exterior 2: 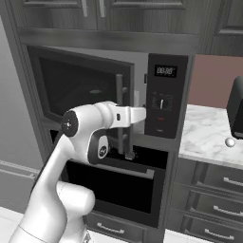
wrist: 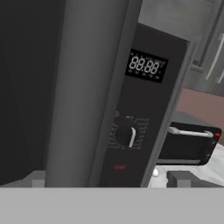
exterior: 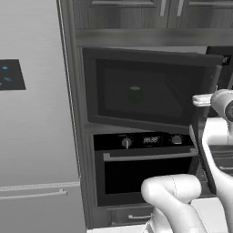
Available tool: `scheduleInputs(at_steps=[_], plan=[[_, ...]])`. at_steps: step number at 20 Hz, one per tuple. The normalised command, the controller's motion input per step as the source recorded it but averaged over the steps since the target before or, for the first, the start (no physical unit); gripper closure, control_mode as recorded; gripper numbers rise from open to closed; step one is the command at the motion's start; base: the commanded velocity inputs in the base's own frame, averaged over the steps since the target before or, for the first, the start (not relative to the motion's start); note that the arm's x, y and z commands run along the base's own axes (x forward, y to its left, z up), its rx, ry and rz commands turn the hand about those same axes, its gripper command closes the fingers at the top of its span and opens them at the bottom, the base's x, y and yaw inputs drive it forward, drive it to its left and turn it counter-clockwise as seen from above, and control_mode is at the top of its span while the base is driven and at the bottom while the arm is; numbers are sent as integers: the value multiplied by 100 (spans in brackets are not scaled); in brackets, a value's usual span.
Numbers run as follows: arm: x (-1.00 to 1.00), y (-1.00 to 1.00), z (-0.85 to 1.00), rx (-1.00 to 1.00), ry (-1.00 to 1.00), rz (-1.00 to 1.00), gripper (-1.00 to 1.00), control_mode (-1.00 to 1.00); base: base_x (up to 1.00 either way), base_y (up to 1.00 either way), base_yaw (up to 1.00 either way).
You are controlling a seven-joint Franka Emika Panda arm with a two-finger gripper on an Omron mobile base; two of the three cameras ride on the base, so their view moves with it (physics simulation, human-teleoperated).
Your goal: Pick the mug from the counter and place it inside the microwave. Then close the microwave.
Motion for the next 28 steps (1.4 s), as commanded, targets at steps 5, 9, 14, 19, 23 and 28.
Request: scheduleInputs(at_steps=[5,9,14,19,23,28], plan=[[32,-21,9,0,0,0,-100,-100,0,0,0],[46,-21,3,0,0,0,-100,-100,0,0,0],[43,-18,9,0,0,0,-100,-100,0,0,0],[39,-18,10,0,0,0,-100,-100,0,0,0],[28,-15,4,0,0,0,-100,-100,0,0,0],[33,-14,1,0,0,0,-100,-100,0,0,0]])
